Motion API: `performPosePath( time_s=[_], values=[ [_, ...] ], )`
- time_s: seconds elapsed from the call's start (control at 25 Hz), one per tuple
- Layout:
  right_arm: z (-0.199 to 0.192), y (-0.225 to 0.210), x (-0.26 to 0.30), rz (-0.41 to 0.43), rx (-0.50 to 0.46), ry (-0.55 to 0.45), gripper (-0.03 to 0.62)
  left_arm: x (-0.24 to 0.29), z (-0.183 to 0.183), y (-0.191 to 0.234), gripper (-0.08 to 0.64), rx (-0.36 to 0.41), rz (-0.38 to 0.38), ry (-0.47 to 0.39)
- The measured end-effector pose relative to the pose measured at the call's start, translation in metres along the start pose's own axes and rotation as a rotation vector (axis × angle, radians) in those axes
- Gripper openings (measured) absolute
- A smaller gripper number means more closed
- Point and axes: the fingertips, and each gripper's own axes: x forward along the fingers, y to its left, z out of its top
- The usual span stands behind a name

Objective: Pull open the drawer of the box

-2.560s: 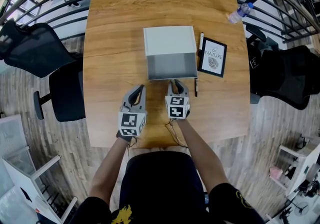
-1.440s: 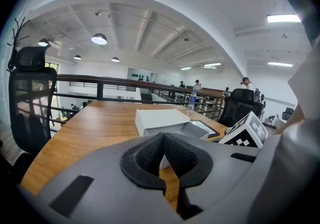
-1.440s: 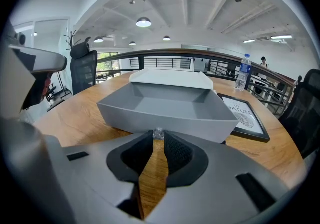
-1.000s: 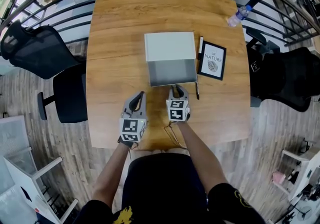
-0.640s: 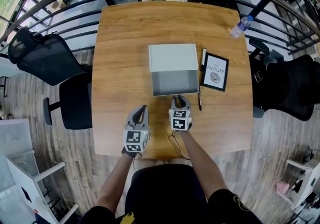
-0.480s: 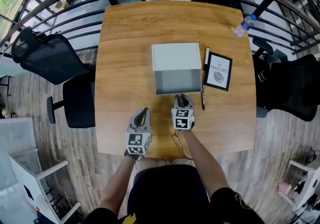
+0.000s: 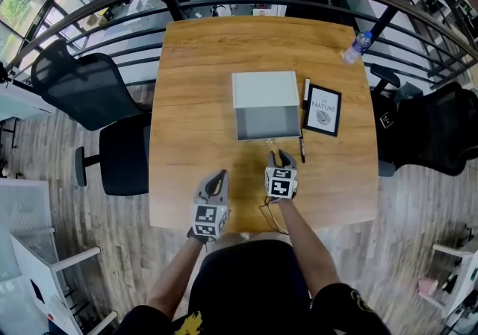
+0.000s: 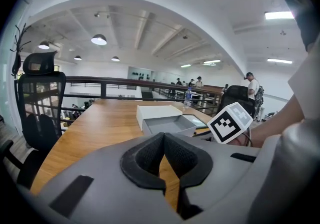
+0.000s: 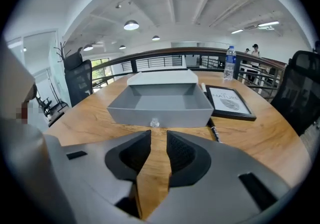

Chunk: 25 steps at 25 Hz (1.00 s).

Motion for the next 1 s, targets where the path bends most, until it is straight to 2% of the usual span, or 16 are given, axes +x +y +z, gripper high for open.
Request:
performPosePath(
  time_s=[0.16,0.32,0.48,0.76,1.0],
  values=[
    [0.018,-0.010,-0.058,-0.037,0.045,-0.101,0.071,-0.031,0.020,-0.005,0.017,0.009,-0.015,-0.076],
    [0.037,0.003,-0.131,-0.030,-0.006,-0.199,0.039,-0.071,0.033,-0.004,0.017,0.004,-0.008,-0.116],
    [0.036,0.013,-0.201,-0.005,-0.035,-0.264,-0.002,-0.120,0.040,-0.008,0.017,0.037,-0.002,-0.135],
    [0.034,0.024,-0.300,-0.044,-0.063,-0.382,-0.003,-0.180,0.043,-0.020,0.017,0.089,-0.010,-0.154],
    [0.034,0.031,-0.347,-0.053,-0.030,-0.428,-0.003,-0.212,0.063,-0.048,0.017,0.162,-0.066,-0.217]
  ],
)
